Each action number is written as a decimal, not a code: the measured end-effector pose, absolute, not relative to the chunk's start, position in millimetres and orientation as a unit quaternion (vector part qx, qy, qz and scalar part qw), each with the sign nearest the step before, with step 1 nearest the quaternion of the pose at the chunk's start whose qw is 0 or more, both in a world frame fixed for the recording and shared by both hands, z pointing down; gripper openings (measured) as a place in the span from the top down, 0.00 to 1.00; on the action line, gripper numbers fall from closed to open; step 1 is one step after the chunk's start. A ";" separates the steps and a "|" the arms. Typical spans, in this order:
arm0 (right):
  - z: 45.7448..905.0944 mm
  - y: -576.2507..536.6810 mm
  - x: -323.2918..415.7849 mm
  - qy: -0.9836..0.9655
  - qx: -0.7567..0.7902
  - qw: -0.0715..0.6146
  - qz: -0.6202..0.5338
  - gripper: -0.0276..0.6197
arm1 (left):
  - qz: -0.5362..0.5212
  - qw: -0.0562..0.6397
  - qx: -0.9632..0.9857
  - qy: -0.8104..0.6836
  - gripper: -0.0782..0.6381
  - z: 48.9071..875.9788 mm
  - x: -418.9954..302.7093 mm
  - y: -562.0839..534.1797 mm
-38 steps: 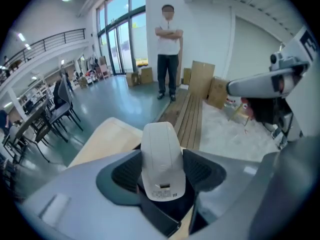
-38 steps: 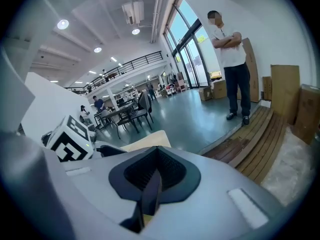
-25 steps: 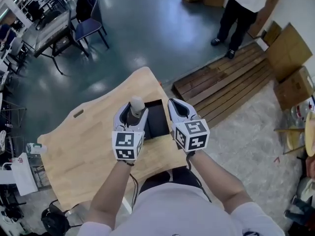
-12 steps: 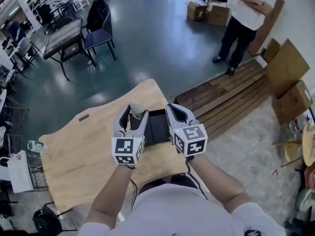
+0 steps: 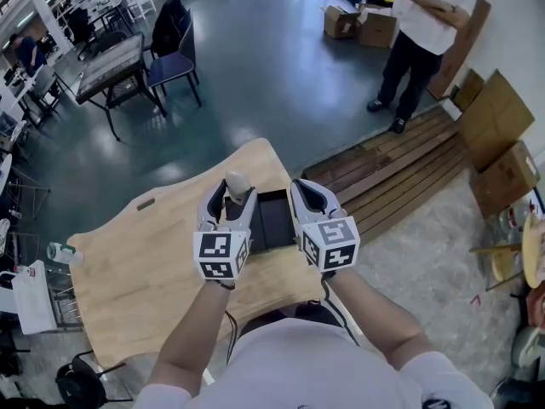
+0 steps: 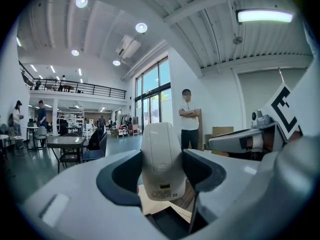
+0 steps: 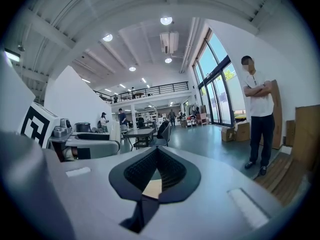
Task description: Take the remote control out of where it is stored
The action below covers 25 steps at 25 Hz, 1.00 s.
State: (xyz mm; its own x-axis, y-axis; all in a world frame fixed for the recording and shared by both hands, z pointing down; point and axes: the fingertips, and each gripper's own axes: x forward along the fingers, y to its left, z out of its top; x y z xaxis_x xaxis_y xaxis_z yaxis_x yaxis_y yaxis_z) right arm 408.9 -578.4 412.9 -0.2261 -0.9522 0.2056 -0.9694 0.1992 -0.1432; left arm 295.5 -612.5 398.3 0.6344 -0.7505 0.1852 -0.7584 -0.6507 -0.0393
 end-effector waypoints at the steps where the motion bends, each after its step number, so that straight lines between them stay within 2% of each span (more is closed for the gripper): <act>1: 413.2 -579.3 409.2 -0.773 0.622 0.037 0.120 0.92 | 0.093 0.026 0.903 -0.418 0.52 399.4 294.8 -614.0; 25: 418.4 -587.6 412.2 -0.769 0.626 0.041 0.124 0.92 | 0.095 0.033 0.900 -0.425 0.52 401.5 294.3 -623.3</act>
